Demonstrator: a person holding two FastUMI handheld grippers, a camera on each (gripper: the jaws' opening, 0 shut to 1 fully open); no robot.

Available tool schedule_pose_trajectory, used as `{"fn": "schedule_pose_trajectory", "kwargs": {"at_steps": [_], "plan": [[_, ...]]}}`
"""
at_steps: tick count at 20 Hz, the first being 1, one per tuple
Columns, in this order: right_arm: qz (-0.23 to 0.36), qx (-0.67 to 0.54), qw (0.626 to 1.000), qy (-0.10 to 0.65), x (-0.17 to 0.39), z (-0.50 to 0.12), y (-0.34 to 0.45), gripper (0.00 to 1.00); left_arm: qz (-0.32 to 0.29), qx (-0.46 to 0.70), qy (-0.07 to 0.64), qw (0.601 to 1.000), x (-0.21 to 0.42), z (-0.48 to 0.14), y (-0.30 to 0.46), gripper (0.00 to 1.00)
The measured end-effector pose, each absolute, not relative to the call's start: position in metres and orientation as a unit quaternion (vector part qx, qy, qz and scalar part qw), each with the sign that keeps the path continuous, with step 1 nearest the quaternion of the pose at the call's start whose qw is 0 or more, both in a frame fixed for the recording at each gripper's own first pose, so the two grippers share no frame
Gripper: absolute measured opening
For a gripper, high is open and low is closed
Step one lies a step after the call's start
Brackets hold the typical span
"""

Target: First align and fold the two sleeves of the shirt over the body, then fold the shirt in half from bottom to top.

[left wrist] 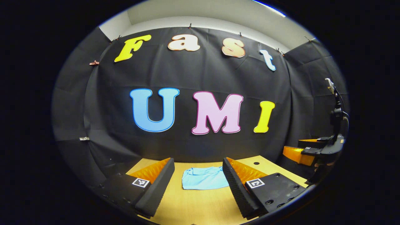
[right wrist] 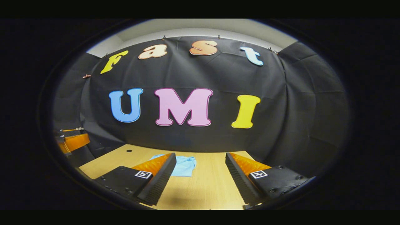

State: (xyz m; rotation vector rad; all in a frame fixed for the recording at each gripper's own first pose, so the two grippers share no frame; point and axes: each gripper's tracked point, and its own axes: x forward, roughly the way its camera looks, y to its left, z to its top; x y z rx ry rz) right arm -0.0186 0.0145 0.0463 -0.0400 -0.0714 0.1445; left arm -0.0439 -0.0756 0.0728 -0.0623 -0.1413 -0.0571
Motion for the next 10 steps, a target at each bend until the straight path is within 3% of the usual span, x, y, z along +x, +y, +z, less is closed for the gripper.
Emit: {"fn": "schedule_pose_trajectory", "kwargs": {"at_steps": [2,3,4,9,10], "plan": [[0.070,-0.024,0.996,-0.046,-0.041,0.049,0.012,0.97,-0.024,-0.043,-0.074,0.996,-0.064,0.070,-0.083,0.96],[0.069,-0.023,0.996,-0.048,-0.048,0.048,0.009,0.98,-0.024,-0.043,-0.078,0.996,-0.070,0.068,-0.086,0.92],[0.071,-0.019,0.996,-0.046,-0.055,0.046,0.009,0.97,-0.024,-0.039,-0.081,0.996,-0.076,0.069,-0.089,0.96],[0.085,-0.003,0.995,-0.044,-0.072,0.040,0.000,0.95,-0.021,-0.031,-0.085,0.996,-0.085,0.072,-0.091,0.96],[0.085,-0.002,0.995,-0.045,-0.072,0.040,-0.004,0.97,-0.018,-0.030,-0.087,0.996,-0.086,0.075,-0.090,0.92]]}}
